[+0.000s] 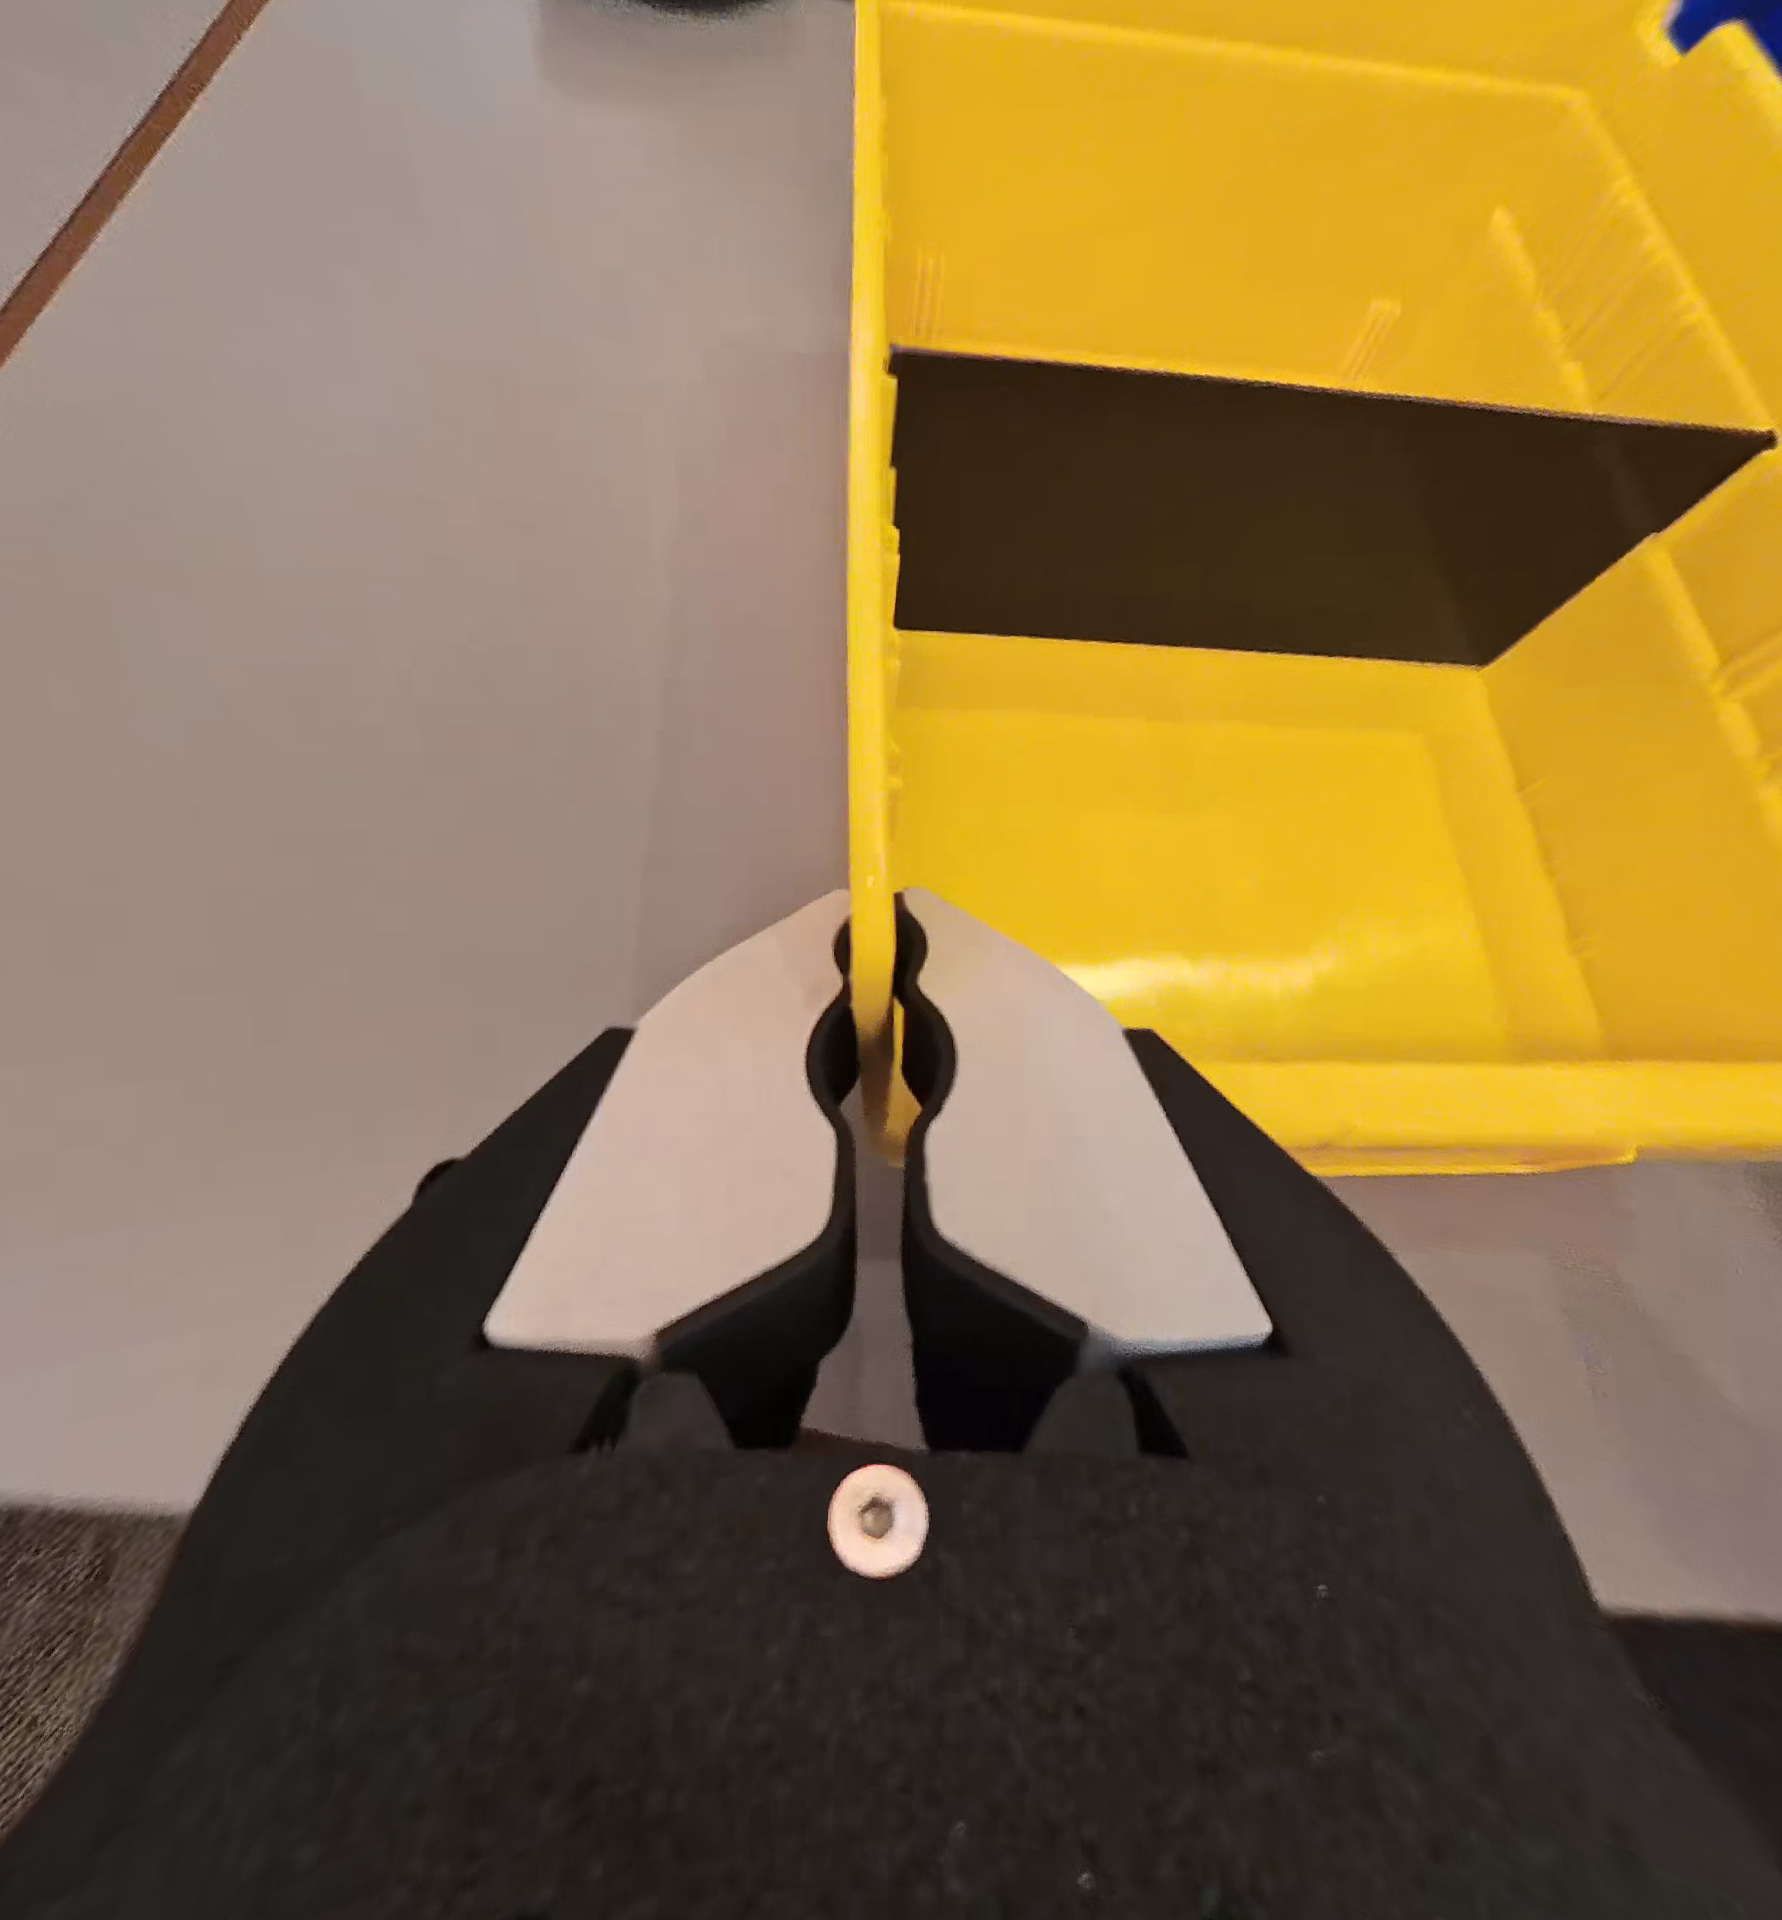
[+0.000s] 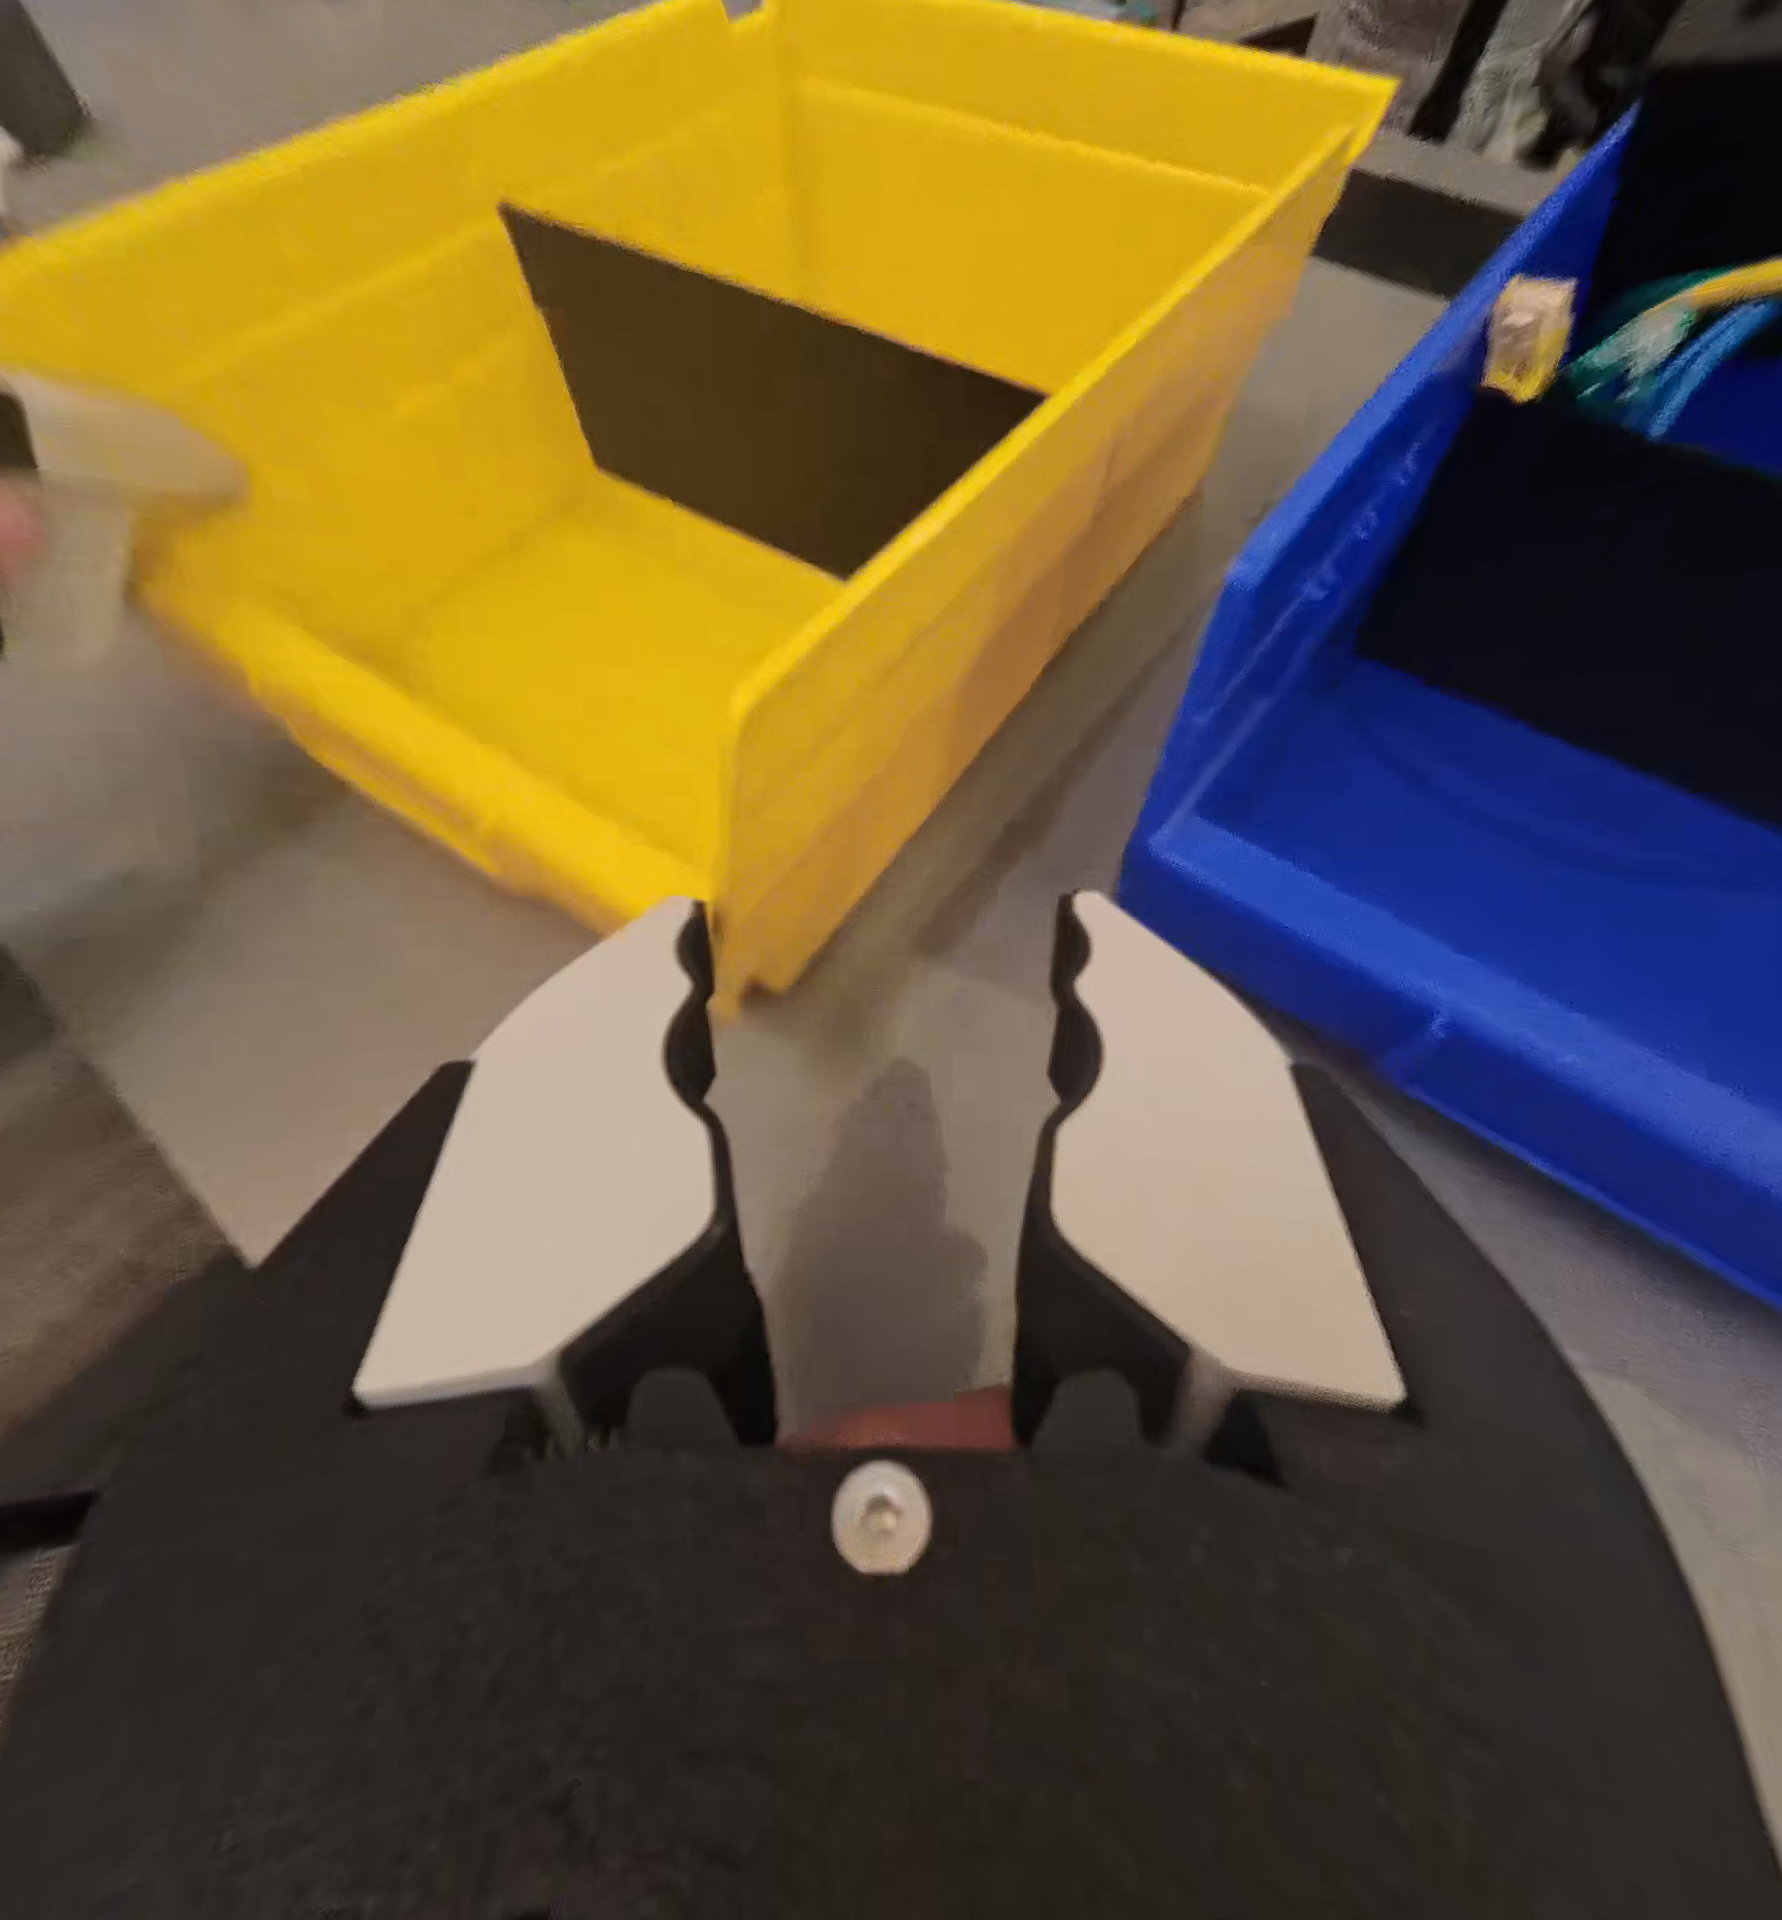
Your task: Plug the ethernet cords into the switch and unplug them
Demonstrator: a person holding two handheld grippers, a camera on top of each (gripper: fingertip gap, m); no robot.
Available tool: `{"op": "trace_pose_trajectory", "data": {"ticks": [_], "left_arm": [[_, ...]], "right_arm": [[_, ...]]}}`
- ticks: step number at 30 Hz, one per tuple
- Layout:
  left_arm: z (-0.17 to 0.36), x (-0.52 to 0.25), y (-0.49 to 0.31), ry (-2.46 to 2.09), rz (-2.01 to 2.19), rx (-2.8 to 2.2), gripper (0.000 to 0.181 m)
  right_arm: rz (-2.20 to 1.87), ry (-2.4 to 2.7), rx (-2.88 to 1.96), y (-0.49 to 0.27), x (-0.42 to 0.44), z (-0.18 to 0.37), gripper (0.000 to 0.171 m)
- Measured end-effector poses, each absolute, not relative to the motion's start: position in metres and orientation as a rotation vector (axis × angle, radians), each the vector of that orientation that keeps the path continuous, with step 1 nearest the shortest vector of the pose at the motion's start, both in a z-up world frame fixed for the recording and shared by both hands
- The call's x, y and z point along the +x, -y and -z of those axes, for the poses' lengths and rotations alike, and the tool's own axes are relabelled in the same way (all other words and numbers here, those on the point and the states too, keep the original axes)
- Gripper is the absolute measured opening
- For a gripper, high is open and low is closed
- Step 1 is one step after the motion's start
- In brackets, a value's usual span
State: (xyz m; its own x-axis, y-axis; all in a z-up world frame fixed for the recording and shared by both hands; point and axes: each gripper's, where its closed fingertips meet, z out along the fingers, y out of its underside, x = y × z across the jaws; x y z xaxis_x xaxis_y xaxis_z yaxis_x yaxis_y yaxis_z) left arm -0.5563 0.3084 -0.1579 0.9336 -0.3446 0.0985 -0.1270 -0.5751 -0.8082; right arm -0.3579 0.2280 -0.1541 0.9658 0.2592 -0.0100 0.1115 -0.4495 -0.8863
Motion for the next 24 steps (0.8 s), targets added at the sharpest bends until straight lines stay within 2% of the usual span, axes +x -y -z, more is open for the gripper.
{"op": "trace_pose_trajectory", "data": {"ticks": [1,4,5,7,10,14,19,24], "left_arm": [[0.158,-0.557,-0.295,-0.344,0.293,-2.183,0.002],[0.156,-0.549,-0.258,-0.397,0.292,-2.162,0.004],[0.15,-0.547,-0.248,-0.418,0.281,-2.126,0.006],[0.129,-0.55,-0.234,-0.429,0.195,-2.033,0.005],[0.09,-0.551,-0.211,-0.372,0.107,-1.88,0.004],[0.024,-0.523,-0.203,-0.405,0.041,-1.66,0.004],[-0.037,-0.408,-0.212,-0.527,0.127,-1.555,0.005],[-0.035,-0.227,-0.207,-0.716,0.331,-1.578,0.007]], "right_arm": [[-0.215,0.242,-2.035,-0.228,-0.363,0.153,0.065],[-0.159,0.307,-2.023,-0.222,-0.376,0.156,0.039],[-0.107,0.317,-2.037,-0.219,-0.373,0.156,0.039],[-0.116,0.235,-2.015,-0.212,-0.364,0.144,0.014],[-0.093,0.246,-1.971,-0.198,-0.364,0.115,0.011],[0.046,0.241,-1.76,-0.19,-0.336,0.039,0.01],[0.208,0.117,-1.691,-0.177,-0.228,-0.044,0.007],[0.447,0.022,-1.845,-0.141,-0.057,-0.05,0.008]]}}
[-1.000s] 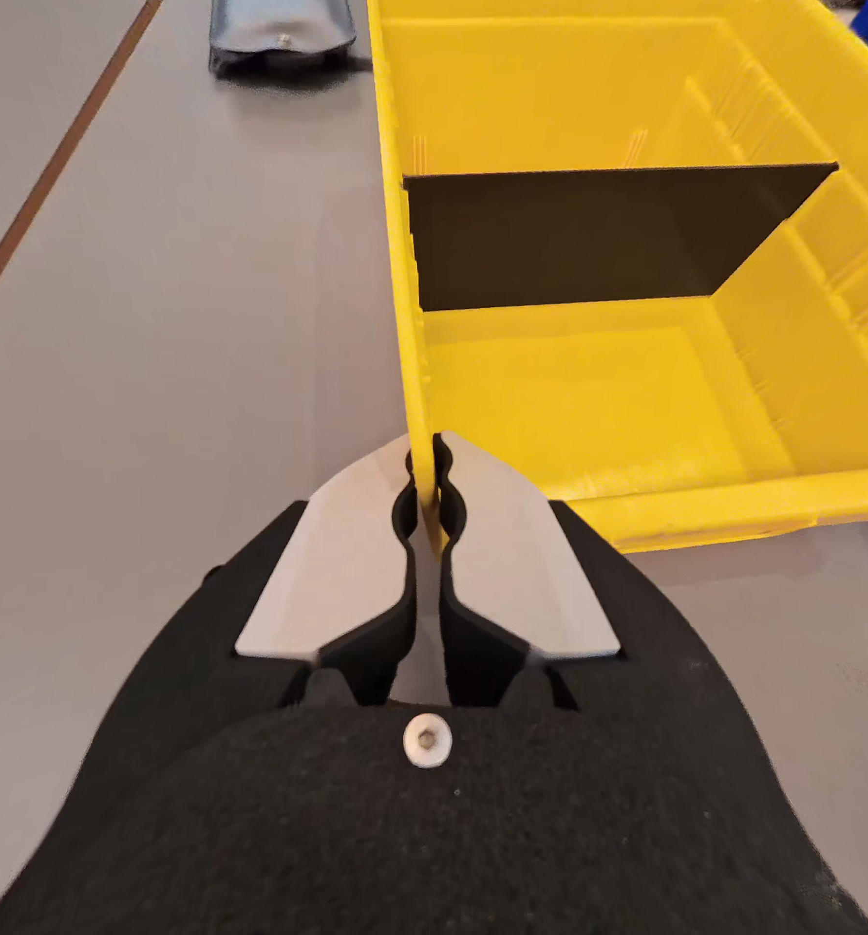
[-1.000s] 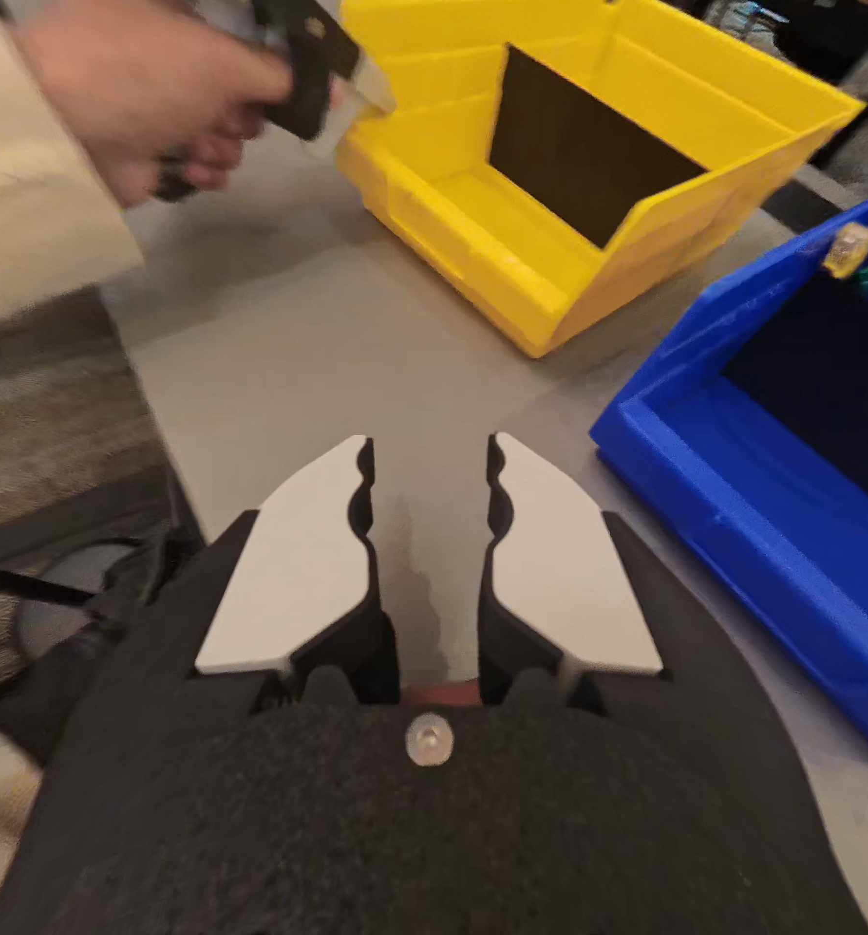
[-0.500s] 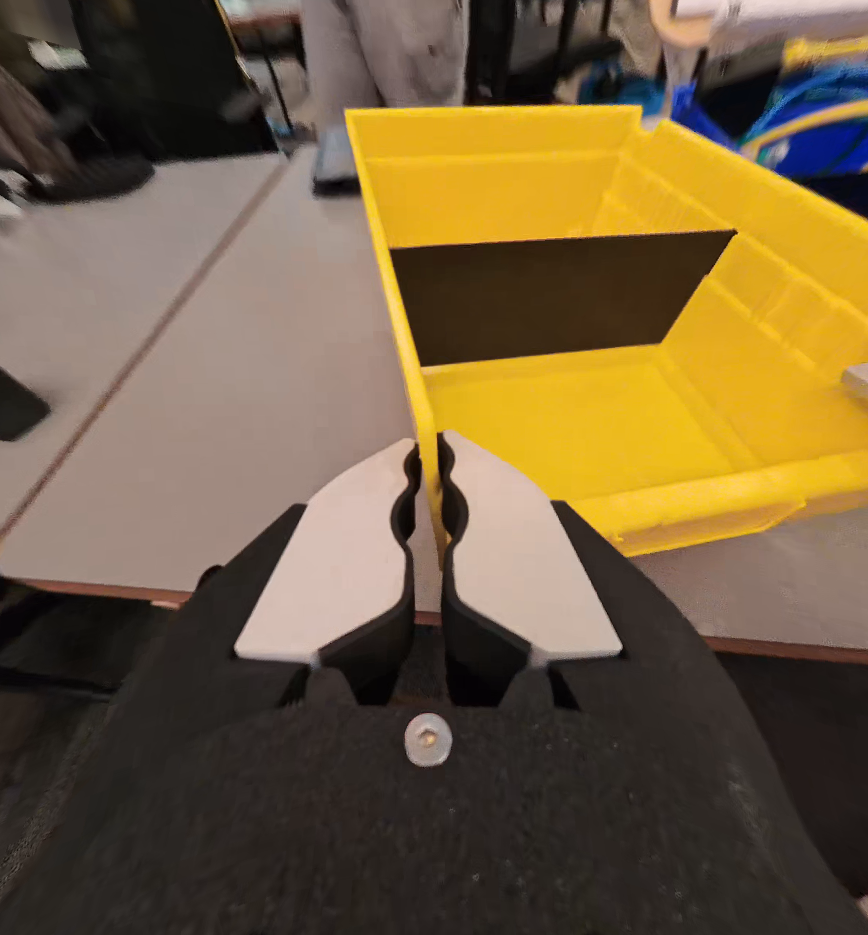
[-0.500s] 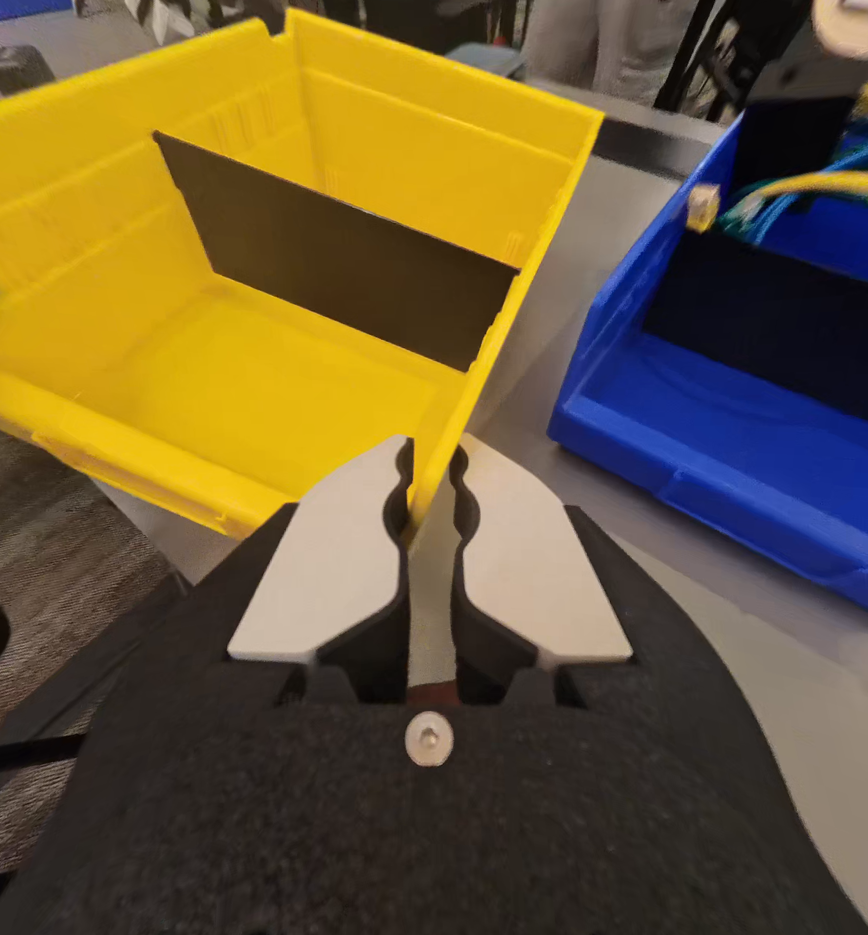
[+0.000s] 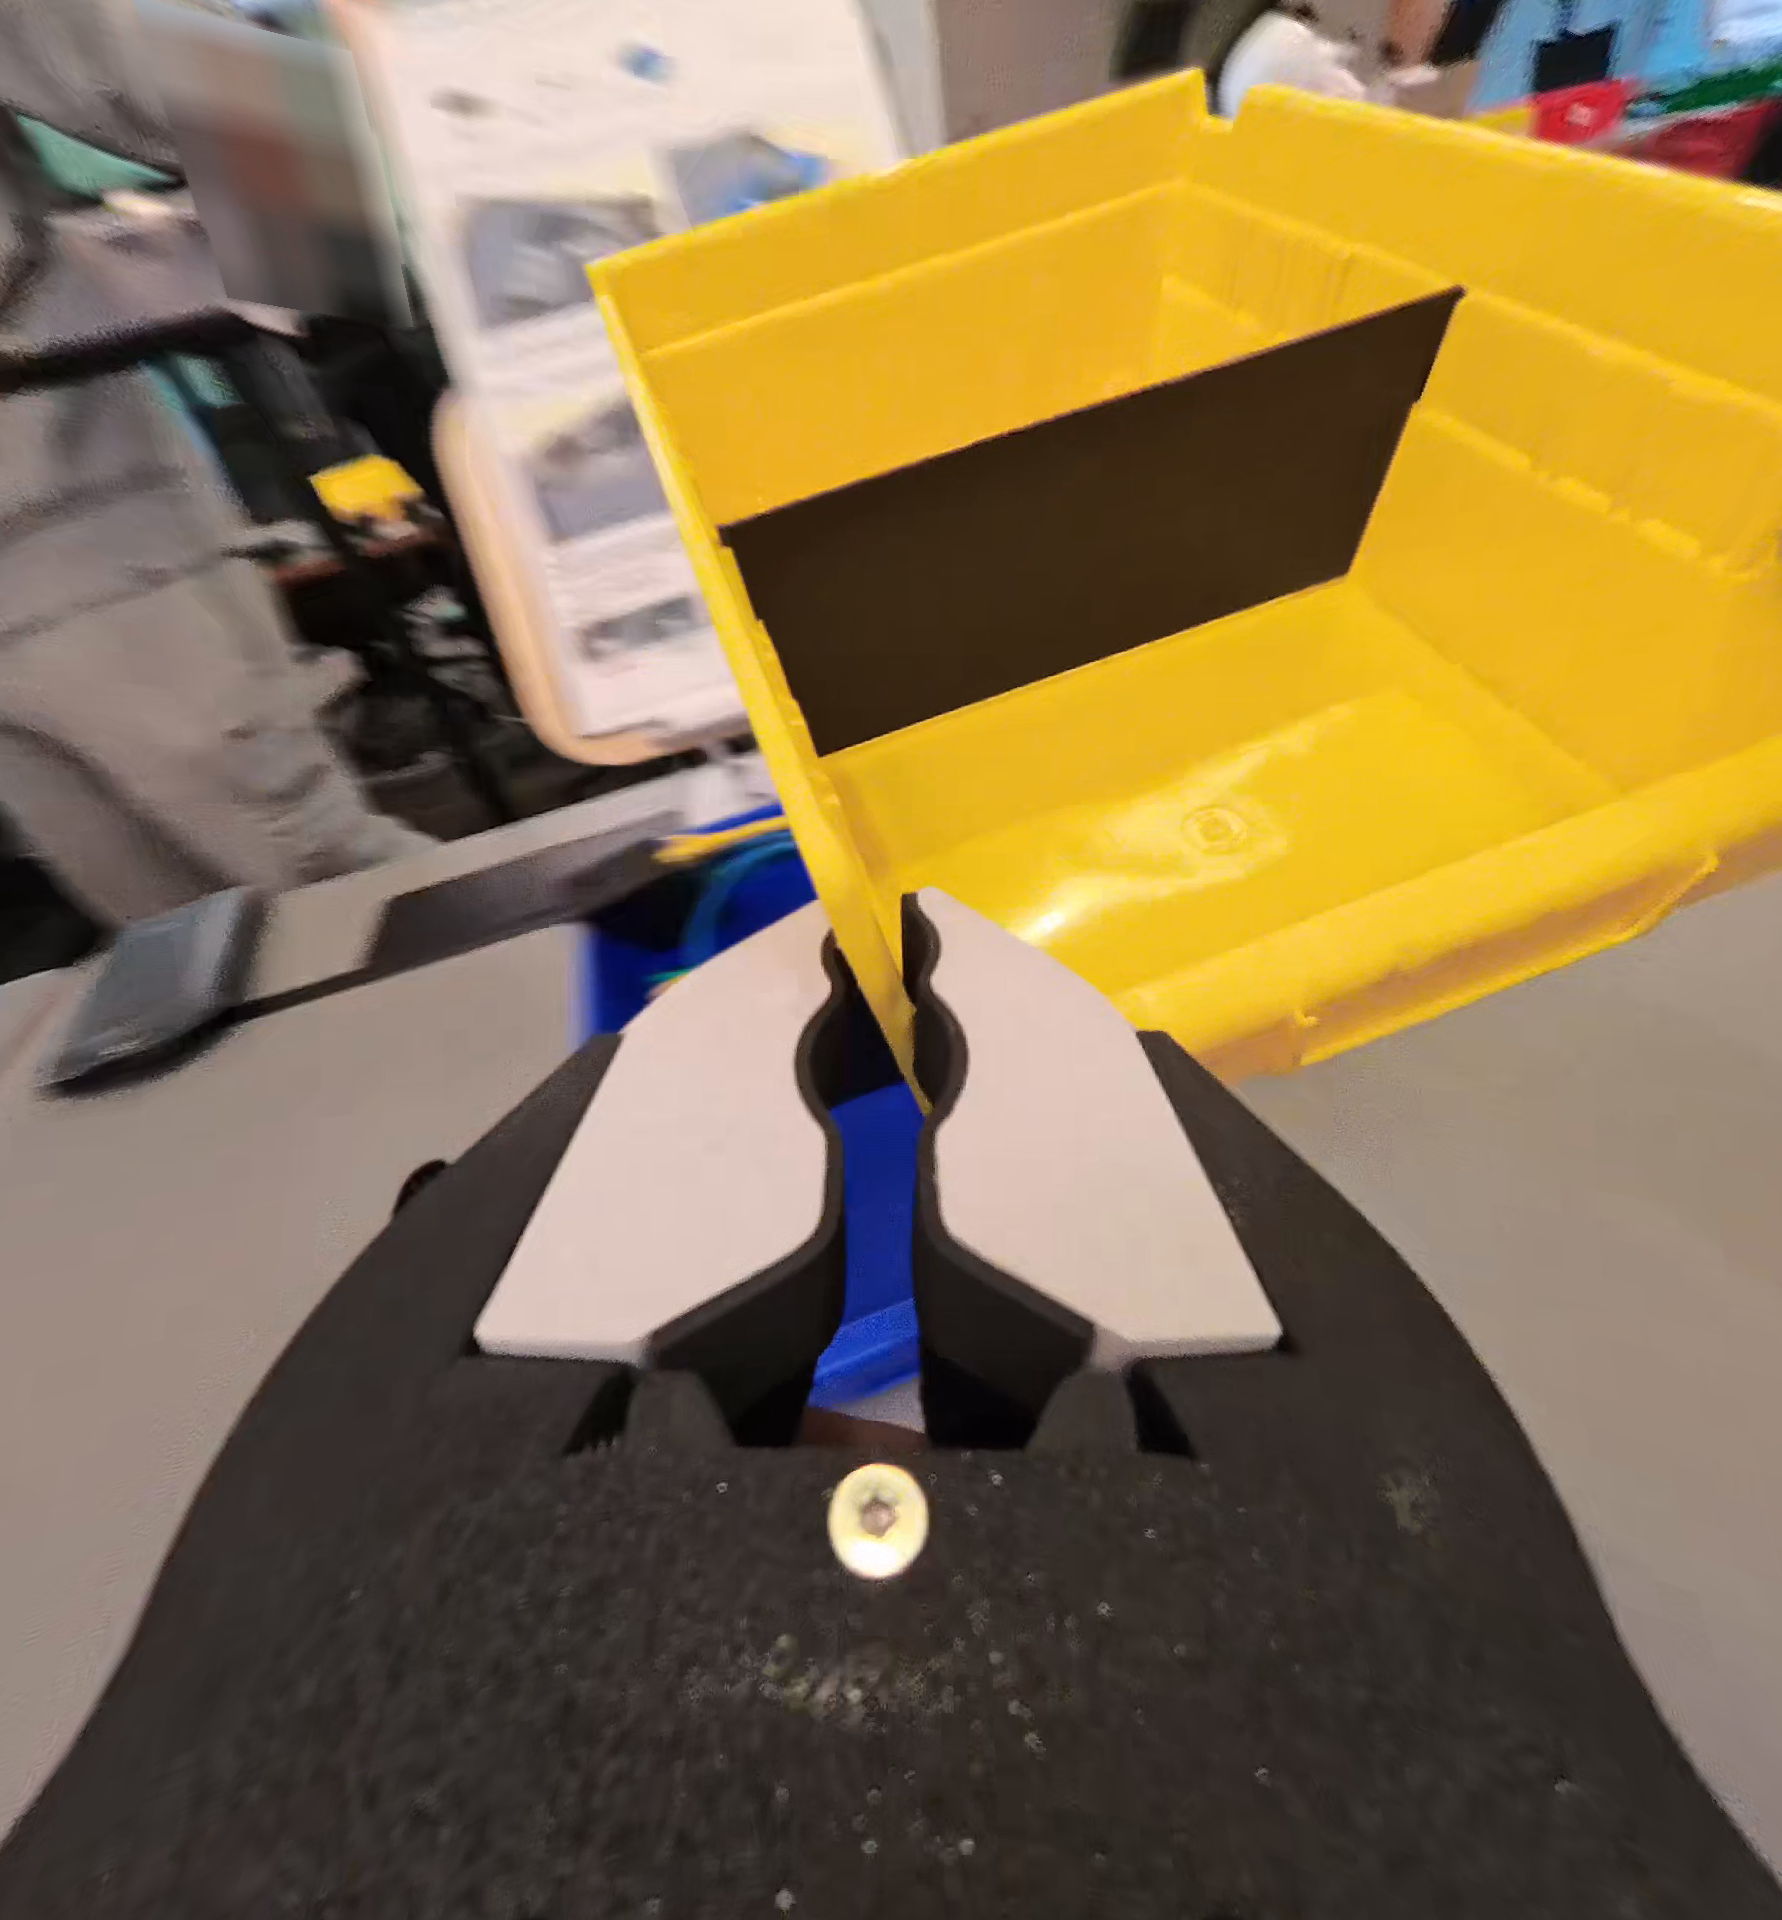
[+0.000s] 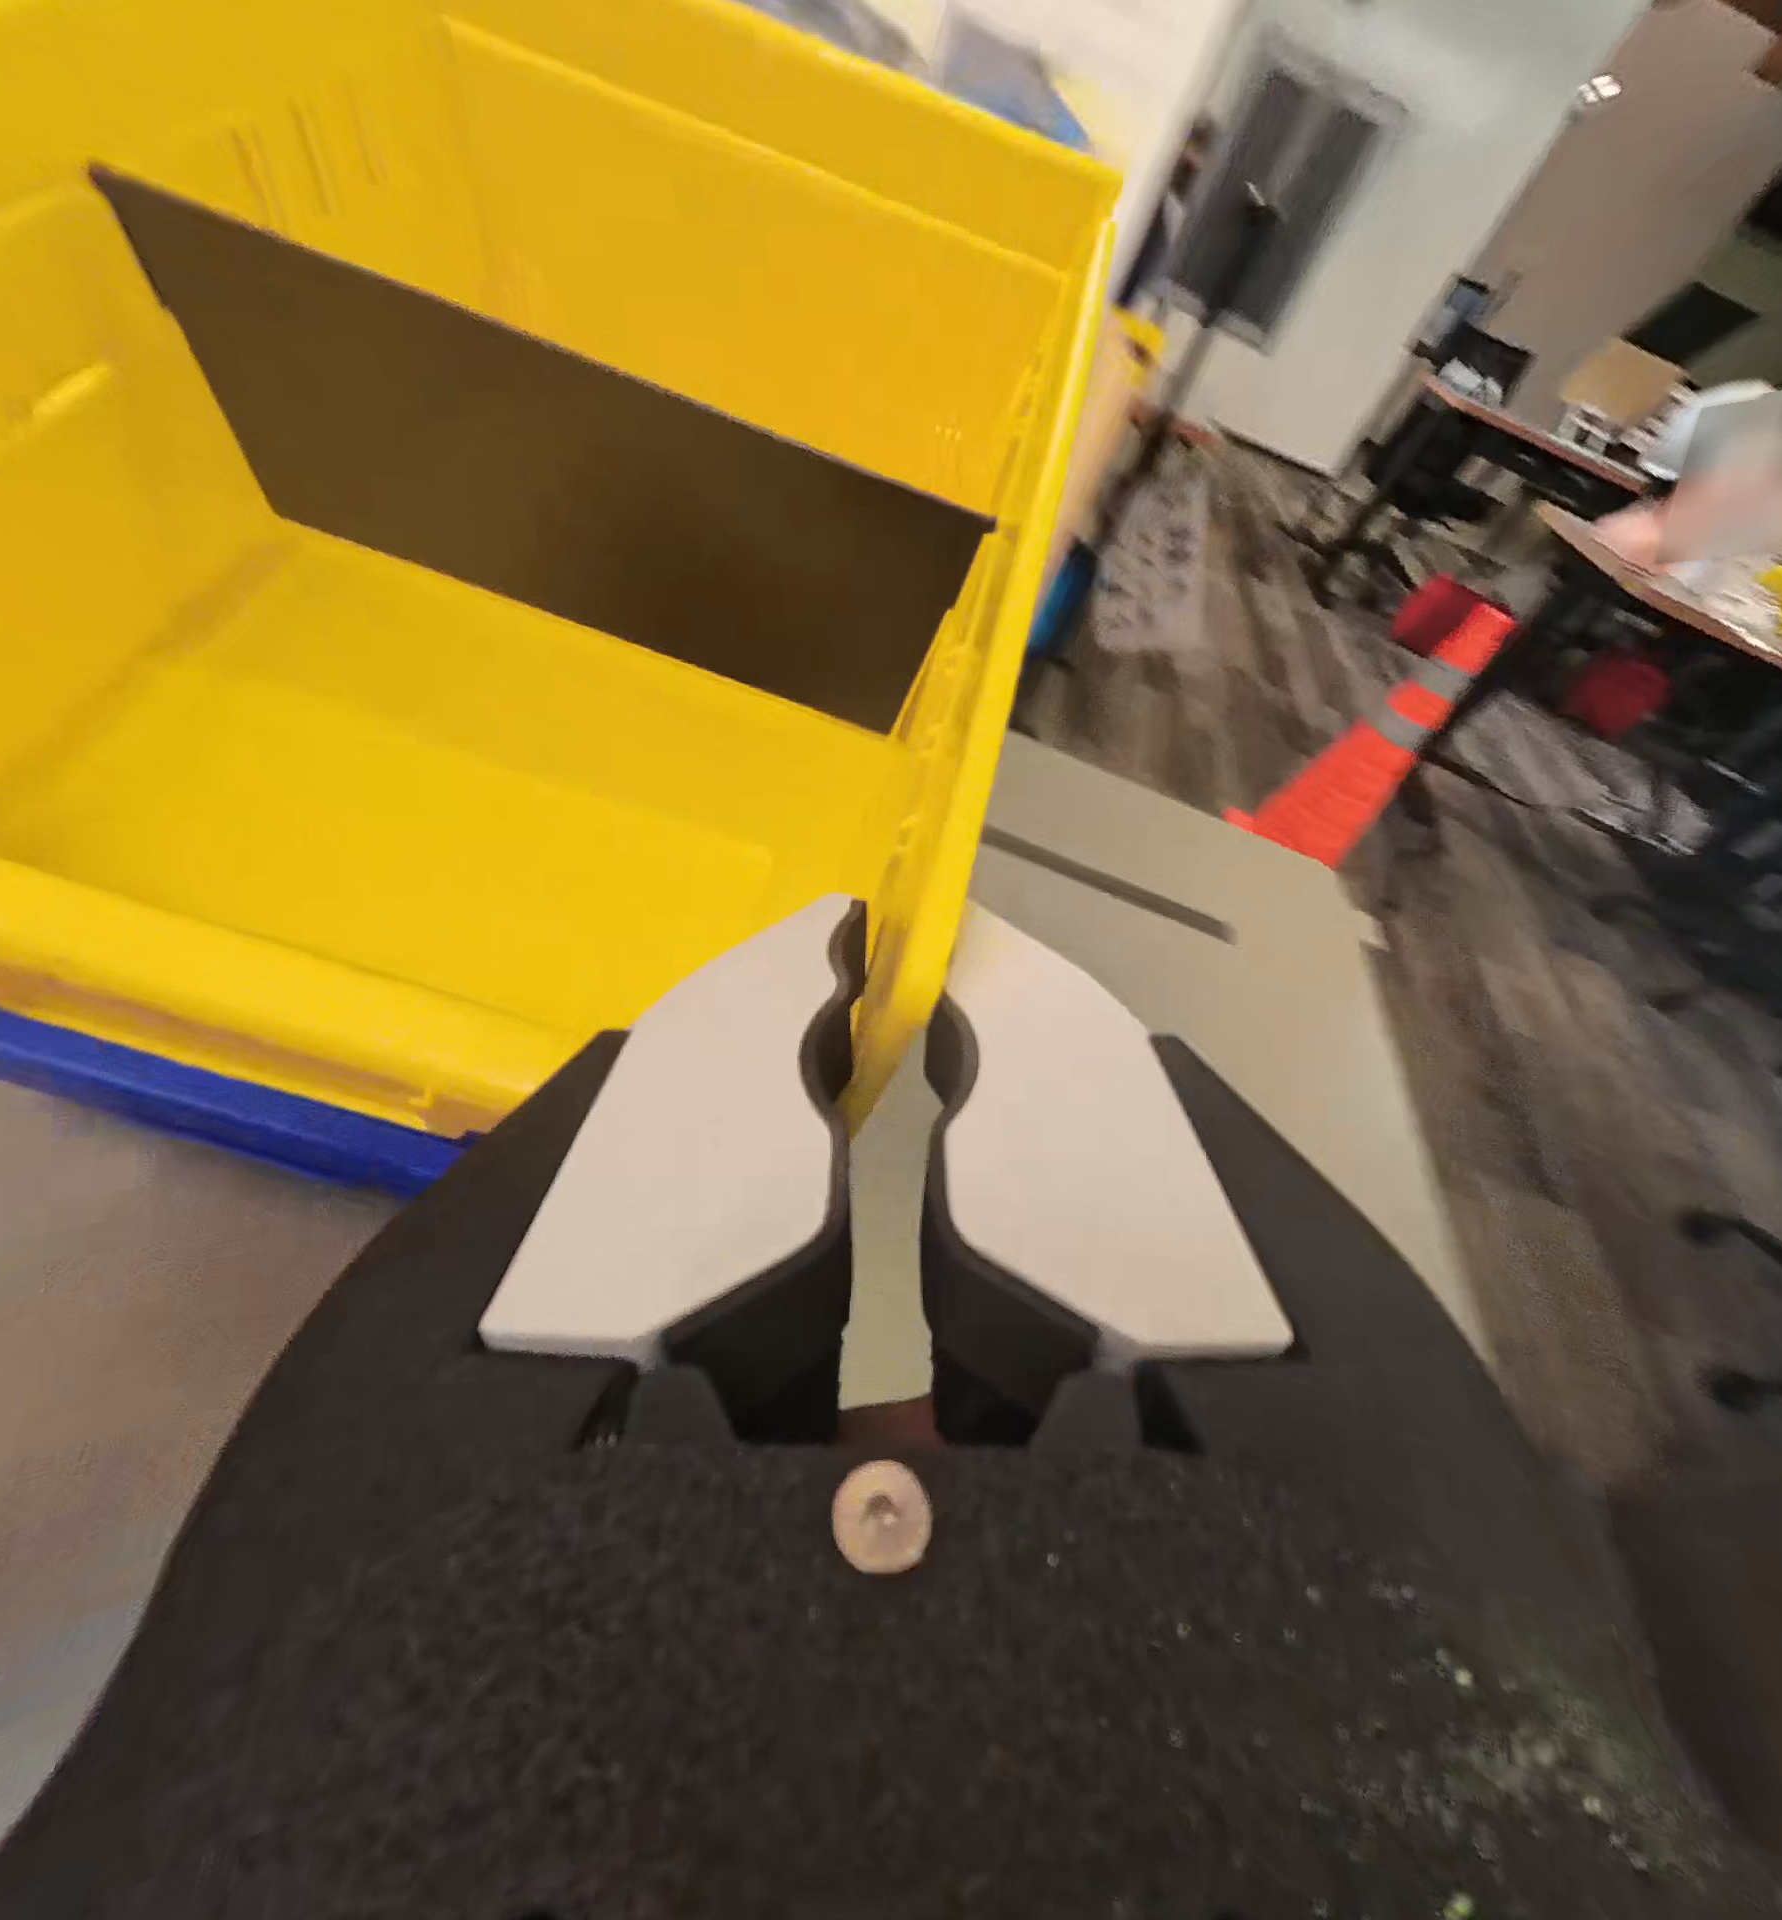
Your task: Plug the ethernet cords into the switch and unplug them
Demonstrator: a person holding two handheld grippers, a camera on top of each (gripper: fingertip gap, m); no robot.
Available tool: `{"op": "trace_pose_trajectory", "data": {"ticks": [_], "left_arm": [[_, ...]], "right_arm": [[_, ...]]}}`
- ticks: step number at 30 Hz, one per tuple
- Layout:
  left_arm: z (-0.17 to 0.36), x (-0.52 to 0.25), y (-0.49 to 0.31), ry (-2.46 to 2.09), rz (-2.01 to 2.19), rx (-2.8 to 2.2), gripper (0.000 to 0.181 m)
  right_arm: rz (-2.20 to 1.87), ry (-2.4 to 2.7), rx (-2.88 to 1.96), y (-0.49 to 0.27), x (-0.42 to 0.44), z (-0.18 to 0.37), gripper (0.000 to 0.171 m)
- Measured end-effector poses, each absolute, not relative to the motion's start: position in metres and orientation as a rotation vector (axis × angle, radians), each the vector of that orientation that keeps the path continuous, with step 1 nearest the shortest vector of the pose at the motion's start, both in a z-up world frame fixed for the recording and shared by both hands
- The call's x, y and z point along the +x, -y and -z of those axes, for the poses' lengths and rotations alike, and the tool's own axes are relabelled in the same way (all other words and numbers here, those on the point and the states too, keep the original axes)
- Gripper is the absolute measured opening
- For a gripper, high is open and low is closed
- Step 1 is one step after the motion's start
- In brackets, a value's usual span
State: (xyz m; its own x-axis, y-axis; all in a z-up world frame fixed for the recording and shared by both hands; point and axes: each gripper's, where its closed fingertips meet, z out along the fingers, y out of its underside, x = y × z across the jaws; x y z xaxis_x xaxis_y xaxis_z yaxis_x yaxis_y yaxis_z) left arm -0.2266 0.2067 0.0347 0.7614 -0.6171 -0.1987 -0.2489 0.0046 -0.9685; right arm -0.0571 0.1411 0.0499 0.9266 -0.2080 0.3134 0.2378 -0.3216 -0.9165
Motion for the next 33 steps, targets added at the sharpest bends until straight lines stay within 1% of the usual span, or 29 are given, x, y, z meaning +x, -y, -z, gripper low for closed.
{"op": "trace_pose_trajectory", "data": {"ticks": [3,6,9,12,14,17,19,21,22,25,29,31,33], "left_arm": [[0.001,-0.111,-0.192,-0.827,0.401,-1.641,0.006],[0.051,-0.023,-0.172,-0.918,0.441,-1.705,0.005],[0.087,0.016,-0.155,-0.94,0.424,-1.718,0.005],[0.111,0.031,-0.144,-0.971,0.374,-1.7,0.008],[0.127,0.039,-0.136,-0.996,0.383,-1.709,0.011],[0.152,0.045,-0.12,-1.085,0.44,-1.777,0.016],[0.162,0.048,-0.107,-1.134,0.539,-1.803,0.019],[0.162,0.048,-0.099,-1.166,0.589,-1.806,0.022],[0.16,0.046,-0.096,-1.192,0.615,-1.82,0.023],[0.127,0.026,-0.093,-1.206,0.742,-1.801,0.03],[0.065,-0.045,-0.124,-1.123,0.835,-1.745,0.04],[0.047,-0.097,-0.156,-1.059,0.786,-1.746,0.046],[0.042,-0.156,-0.195,-0.97,0.679,-1.761,0.05]], "right_arm": [[0.612,-0.085,-1.98,-0.107,0.054,-0.016,0.009],[0.581,-0.272,-2.076,-0.074,0.14,0.033,0.008],[0.474,-0.319,-2.117,-0.058,0.184,0.085,0.007],[0.319,-0.304,-2.103,-0.055,0.202,0.133,0.008],[0.314,-0.283,-2.104,-0.053,0.212,0.154,0.009],[0.367,-0.288,-2.125,-0.05,0.224,0.153,0.008],[0.378,-0.347,-2.159,-0.048,0.232,0.157,0.012],[0.339,-0.401,-2.163,-0.048,0.234,0.159,0.011],[0.313,-0.414,-2.169,-0.049,0.233,0.16,0.016],[0.349,-0.413,-2.18,-0.045,0.229,0.15,0.023],[0.457,-0.369,-2.042,-0.042,0.217,0.093,0.026],[0.398,-0.313,-1.969,-0.054,0.19,0.061,0.029],[0.283,-0.192,-1.906,-0.077,0.144,0.034,0.034]]}}
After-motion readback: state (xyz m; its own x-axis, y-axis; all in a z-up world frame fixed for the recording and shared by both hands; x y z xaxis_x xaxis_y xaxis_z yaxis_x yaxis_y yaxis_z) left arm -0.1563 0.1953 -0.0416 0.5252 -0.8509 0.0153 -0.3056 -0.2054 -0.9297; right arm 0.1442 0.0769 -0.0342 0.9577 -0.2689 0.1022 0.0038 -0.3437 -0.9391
